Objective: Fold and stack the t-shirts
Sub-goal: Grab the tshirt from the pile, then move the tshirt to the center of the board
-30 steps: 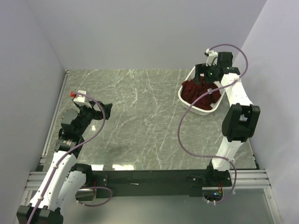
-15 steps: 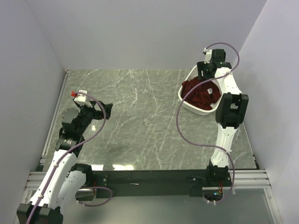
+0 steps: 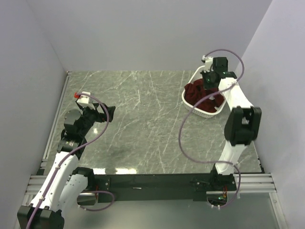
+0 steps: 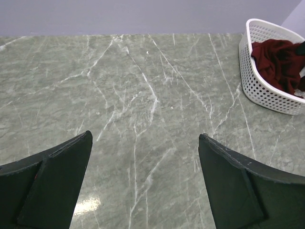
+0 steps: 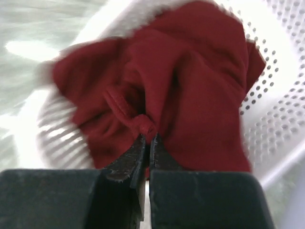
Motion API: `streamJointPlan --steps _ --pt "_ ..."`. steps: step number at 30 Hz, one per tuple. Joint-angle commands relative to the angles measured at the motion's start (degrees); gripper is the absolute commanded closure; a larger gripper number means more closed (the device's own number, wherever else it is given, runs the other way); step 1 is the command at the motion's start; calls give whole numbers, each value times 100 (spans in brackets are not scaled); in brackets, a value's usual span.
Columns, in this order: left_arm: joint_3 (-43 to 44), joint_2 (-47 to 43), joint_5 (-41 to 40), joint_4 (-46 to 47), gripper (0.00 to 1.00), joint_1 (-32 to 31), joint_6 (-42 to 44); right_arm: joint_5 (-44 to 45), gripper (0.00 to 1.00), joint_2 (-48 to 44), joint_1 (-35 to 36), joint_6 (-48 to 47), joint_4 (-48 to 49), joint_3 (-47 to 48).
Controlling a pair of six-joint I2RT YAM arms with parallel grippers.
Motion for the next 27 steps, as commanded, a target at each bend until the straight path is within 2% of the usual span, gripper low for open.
streamJointPlan --steps 1,2,5,6,8,9,12,14,15,18,23,27 --pt "260 -15 159 240 1 -36 65 76 100 -1664 707 -246 709 -59" --pt "251 -14 176 240 1 -36 56 -3 100 -1772 734 -203 568 116" --pt "251 -58 220 258 0 -36 38 -205 100 -1782 743 -36 -282 1519" --pt "251 -67 220 257 1 -36 38 -284 100 -1704 743 8 -530 2472" --pt "243 -120 212 257 1 -45 38 -364 100 -1675 813 140 -787 3340" --pt "243 -137 211 257 1 -36 29 -260 100 -2007 909 62 -422 2751" --pt "216 -208 194 257 1 -36 21 -407 100 -2624 1287 17 -287 2746" --pt "190 -199 194 284 1 -45 12 -941 100 -2924 1340 219 -303 2754" --pt "181 -199 194 284 1 -45 12 -1597 100 -3003 1341 263 -321 2798" --pt "207 -111 176 275 1 -54 29 -2671 100 -3302 1341 413 -330 2851" --pt "216 -76 115 231 1 -63 73 -3255 100 -3522 1341 598 -286 2658" --pt "199 -146 1 214 1 -63 108 -3869 100 -3592 1358 773 -102 2115"
